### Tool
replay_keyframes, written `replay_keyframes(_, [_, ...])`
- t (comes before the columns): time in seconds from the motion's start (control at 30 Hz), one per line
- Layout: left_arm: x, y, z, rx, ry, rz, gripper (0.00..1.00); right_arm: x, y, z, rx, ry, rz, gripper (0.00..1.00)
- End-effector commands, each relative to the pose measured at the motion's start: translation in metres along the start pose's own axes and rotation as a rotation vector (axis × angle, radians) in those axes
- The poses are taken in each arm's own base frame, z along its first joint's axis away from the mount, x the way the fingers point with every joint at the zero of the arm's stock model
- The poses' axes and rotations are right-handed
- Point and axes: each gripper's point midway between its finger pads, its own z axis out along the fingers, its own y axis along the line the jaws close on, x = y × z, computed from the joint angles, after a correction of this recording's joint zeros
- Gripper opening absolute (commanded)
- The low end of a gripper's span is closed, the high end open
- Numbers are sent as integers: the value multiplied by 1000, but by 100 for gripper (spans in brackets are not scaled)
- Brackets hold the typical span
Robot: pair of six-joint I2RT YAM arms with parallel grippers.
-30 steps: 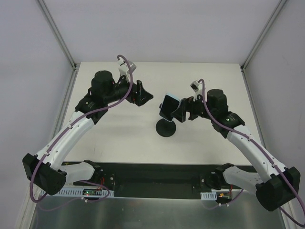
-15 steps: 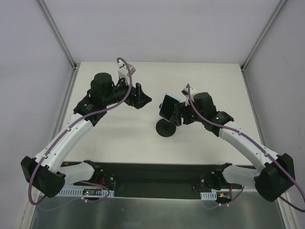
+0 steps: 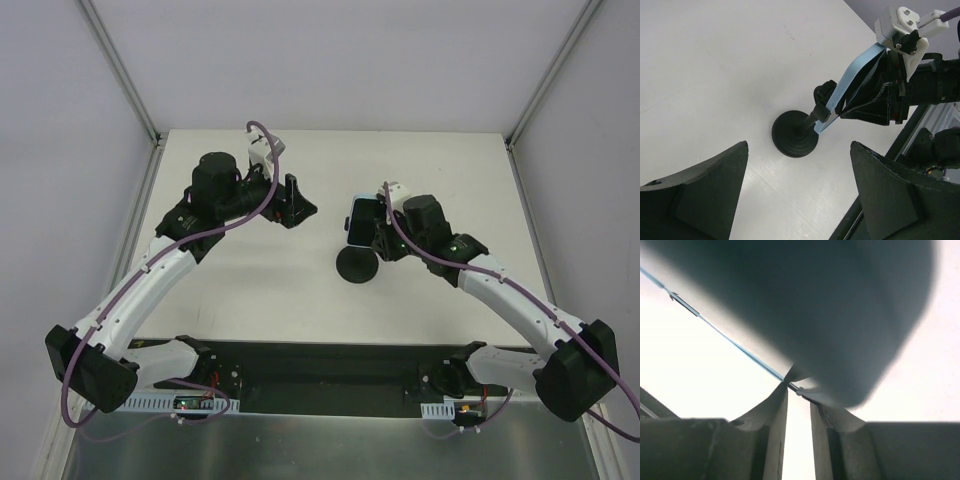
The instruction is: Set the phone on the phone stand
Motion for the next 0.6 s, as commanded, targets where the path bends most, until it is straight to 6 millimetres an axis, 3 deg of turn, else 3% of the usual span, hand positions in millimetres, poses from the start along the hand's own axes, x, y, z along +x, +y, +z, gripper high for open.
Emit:
replay_keyframes(0.0, [-5,4,0,-8,-17,10,81,-13,-15,-8,73,-40,-104,24])
replay_keyframes(0.07, [-6,4,0,-5,-16,0,81,-13,-23,-9,115,-40,-128,25])
replay_keyframes(0.13, [-6,1,-2,8,-17,7,81,-8,-30,-15,158,-17,-120,37])
replay_keyframes(0.17, [-6,3,-1,-1,-19,8,81,-16,-34,-22,195,-29,-78,46])
replay_keyframes(0.2, [-6,7,-1,-22,-21,7,81,-6,-35,-26,207,13,-57,66])
replay_keyframes(0.33, [-8,1,-2,9,-20,0,81,-7,-25,-48,229,-19,39,98])
replay_keyframes(0.47, [-10,3,-3,3,-25,-19,81,-23,-9,-68,242,-92,137,97])
replay_keyframes(0.57, [-10,0,-4,21,-26,-20,80,-54,-2,-76,242,-185,255,97])
